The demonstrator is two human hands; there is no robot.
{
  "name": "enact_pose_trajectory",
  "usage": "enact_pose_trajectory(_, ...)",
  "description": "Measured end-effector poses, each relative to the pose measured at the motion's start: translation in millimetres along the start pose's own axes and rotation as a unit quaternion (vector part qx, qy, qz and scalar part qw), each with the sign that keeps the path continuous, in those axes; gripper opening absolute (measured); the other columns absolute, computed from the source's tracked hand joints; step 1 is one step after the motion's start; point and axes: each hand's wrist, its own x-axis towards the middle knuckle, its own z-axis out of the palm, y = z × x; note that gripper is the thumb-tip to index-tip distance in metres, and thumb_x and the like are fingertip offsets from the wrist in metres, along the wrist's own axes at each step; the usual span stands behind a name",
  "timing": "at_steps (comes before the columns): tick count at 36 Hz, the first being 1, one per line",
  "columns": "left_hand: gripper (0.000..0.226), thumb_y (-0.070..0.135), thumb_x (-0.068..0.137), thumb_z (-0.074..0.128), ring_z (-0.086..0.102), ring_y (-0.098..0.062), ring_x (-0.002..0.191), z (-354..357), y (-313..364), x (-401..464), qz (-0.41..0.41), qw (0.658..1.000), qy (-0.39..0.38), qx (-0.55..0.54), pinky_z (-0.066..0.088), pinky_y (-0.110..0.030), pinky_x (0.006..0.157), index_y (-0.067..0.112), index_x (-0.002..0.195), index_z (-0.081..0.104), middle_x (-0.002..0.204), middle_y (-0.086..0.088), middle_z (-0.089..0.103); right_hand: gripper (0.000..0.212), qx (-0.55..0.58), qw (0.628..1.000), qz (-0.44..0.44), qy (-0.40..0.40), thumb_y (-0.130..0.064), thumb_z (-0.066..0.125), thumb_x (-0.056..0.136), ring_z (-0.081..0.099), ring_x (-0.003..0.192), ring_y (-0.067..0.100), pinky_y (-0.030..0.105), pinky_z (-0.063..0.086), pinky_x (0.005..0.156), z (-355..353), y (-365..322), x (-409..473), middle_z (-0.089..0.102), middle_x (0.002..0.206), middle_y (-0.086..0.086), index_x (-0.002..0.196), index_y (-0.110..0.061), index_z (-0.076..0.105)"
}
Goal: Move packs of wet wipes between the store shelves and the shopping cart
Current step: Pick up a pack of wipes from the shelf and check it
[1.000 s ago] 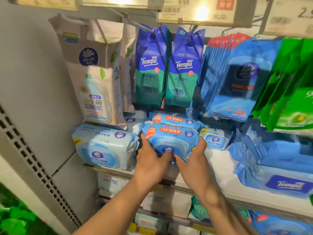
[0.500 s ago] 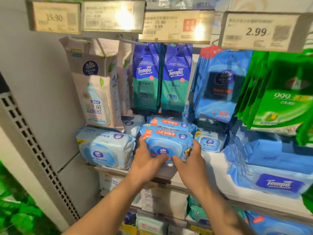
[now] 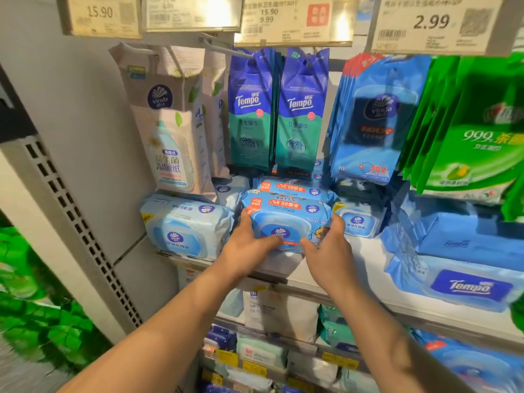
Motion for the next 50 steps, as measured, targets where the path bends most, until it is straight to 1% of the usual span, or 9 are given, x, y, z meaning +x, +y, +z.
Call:
enact_pose_trajectory(2,0.062,0.023,0.088,0.074,0.063,0.005,0.104,-2,6,-6,-0.003,0.999,0.017,0.038,0.049,-0.008,0.085,0.037,0.14,0.043,0.117,0.019,0.066,0.059,0.007,1.0,-0.001,-0.011,-0.017,0.07,0.09,0.065,0.107,0.019,0.027,0.045,0.082,-4,1,-5,0.06,0.112,-0.01,0.138,-0.021,0.035)
enact_pose_trajectory(5,0.061,0.033,0.089,0.071,0.059,-0.011,0.112,0,13,-13,0.011,0.993,0.041,0.107,0.043,-0.025,0.092,0.036,0.143,0.042,0.124,0.015,0.061,0.057,-0.016,0.999,0.012,-0.045,-0.026,0.07,0.09,0.061,0.101,0.013,0.025,0.042,0.081,-9,4,-13,0.06,0.114,-0.011,0.138,-0.023,0.04)
enact_pose_trajectory(8,0.059,0.032,0.088,0.071,0.055,-0.01,0.111,3,15,-22,0.037,0.983,0.056,0.169,0.037,-0.021,0.087,0.032,0.141,0.045,0.124,0.016,0.056,0.046,-0.09,0.992,0.004,-0.085,-0.032,0.067,0.088,0.061,0.111,0.021,0.026,0.039,0.08,-17,10,-15,0.066,0.122,-0.003,0.131,-0.025,0.051)
enact_pose_trajectory(11,0.062,0.034,0.086,0.07,0.049,-0.015,0.133,6,11,-36,0.078,0.968,0.058,0.23,0.041,-0.029,0.109,0.027,0.142,0.046,0.144,0.005,0.052,0.048,-0.164,0.978,-0.005,-0.132,-0.04,0.065,0.088,0.059,0.115,0.025,0.031,0.043,0.081,-26,12,-17,0.064,0.126,-0.001,0.133,-0.032,0.049)
enact_pose_trajectory(16,0.075,0.039,0.092,0.07,0.025,-0.004,0.142,5,3,-77,0.1,0.947,0.058,0.298,0.007,0.003,0.105,0.021,0.156,0.035,0.153,0.011,0.036,0.067,-0.21,0.962,-0.032,-0.173,-0.044,0.063,0.09,0.057,0.12,0.03,0.034,0.046,0.087,-31,16,-26,0.058,0.133,0.008,0.147,-0.025,0.036)
enact_pose_trajectory(24,0.099,0.082,0.078,0.03,0.026,-0.022,0.152,-14,-23,-126,0.035,0.882,0.075,0.464,0.02,-0.035,0.124,0.022,0.158,0.033,0.165,0.0,0.032,0.065,-0.296,0.924,-0.146,-0.191,-0.042,0.062,0.093,0.044,0.138,0.03,0.038,0.037,0.113,-19,4,-65,0.049,0.147,0.014,0.145,-0.008,0.044)
enact_pose_trajectory(34,0.092,0.082,0.081,0.042,0.016,-0.024,0.155,-89,-50,-214,-0.07,0.87,0.116,0.473,0.021,-0.046,0.125,0.034,0.158,0.026,0.168,0.006,0.021,0.069,-0.35,0.869,-0.288,-0.201,-0.053,0.031,0.089,0.05,0.129,0.032,0.049,0.042,0.109,30,-40,-140,0.055,0.142,0.012,0.146,-0.018,0.049)
enact_pose_trajectory(38,0.1,0.084,0.072,0.028,0.021,-0.027,0.153,-140,-70,-274,-0.123,0.86,0.144,0.474,0.027,-0.048,0.122,0.031,0.156,0.03,0.167,0.0,0.025,0.053,-0.333,0.858,-0.322,-0.222,-0.039,0.062,0.092,0.057,0.123,0.04,0.053,0.049,0.102,70,-66,-195,0.062,0.133,0.018,0.138,-0.012,0.06)
enact_pose_trajectory(50,0.104,0.085,0.069,0.033,0.018,-0.031,0.154,-267,-137,-463,-0.295,0.834,0.251,0.392,0.026,-0.053,0.122,0.034,0.159,0.021,0.168,-0.001,0.02,0.061,-0.316,0.765,-0.414,-0.377,-0.053,0.044,0.102,0.031,0.149,0.023,0.044,0.027,0.121,193,-153,-367,0.035,0.162,0.002,0.158,-0.03,0.031)
